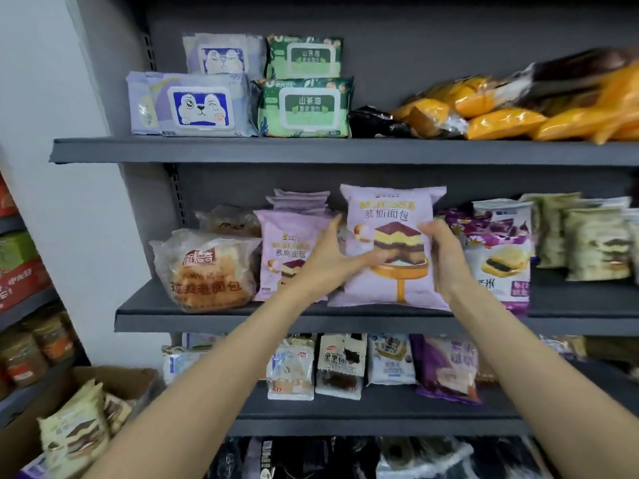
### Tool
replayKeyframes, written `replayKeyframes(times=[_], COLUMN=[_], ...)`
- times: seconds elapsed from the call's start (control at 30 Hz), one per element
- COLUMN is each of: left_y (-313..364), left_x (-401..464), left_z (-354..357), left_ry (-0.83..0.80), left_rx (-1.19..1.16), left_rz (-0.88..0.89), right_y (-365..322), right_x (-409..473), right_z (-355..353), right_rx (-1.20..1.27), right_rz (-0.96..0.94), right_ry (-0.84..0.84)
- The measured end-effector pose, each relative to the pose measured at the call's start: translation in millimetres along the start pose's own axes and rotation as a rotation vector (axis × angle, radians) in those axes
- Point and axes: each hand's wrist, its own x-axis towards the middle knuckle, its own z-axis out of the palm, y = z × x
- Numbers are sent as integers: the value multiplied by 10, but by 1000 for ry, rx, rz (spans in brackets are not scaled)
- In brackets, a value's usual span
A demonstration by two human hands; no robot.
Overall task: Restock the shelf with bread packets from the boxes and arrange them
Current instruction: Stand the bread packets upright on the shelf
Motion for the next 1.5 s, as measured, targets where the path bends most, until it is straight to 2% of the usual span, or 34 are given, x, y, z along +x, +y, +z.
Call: replayKeyframes(times=[0.1, 0.23, 0.3, 0.37, 0.43, 0.47, 0.57, 0.63, 0.73, 0.77, 0.8, 0.87, 1.0, 1.4, 1.5], left_y=[46, 120, 128, 73, 34, 12, -86, -171, -354, -409, -454, -486, -551, -605, -631], left_x=[130, 261, 355, 468, 550, 584, 640, 662, 760, 809, 869, 969, 1070, 1191, 1198], left_z=[302, 636, 773, 894, 994, 1037, 1079, 1001, 774, 723, 701, 710, 735, 754, 768], left_ry=[-112, 34, 69, 85, 112, 128, 85, -27, -94, -95, -107, -116, 35, 79, 87], left_rx=[-62, -34, -48, -35, -20, -10, -32, 135, 989, 1175, 1261, 1335, 1447, 1377, 1377], left_rz=[44, 134, 136, 153, 151, 136, 76, 53, 61, 62, 51, 10, 22, -21, -16], right_y=[-161, -409, -575, -732, -842, -869, -898, -884, -817, -778, -740, -664, -531, -264, -230], right_x=[50, 229, 306, 407, 519, 588, 735, 785, 856, 880, 896, 933, 997, 1182, 1167], right_z=[-279, -681, -775, -814, -810, -813, -803, -816, -868, -890, -899, -909, -924, -1023, -1015], right_rx=[-141, -497, -856, -1374, -1733, -1791, -1714, -1716, -1843, -1880, -1909, -1962, -2030, -2072, -2078], right_rz=[-78, -99, -204, -321, -331, -289, -190, -203, -297, -322, -336, -352, -375, -204, -235], right_ry=[98, 121, 132, 100, -76, -160, -269, -296, -227, -206, -197, -202, -215, -251, -282])
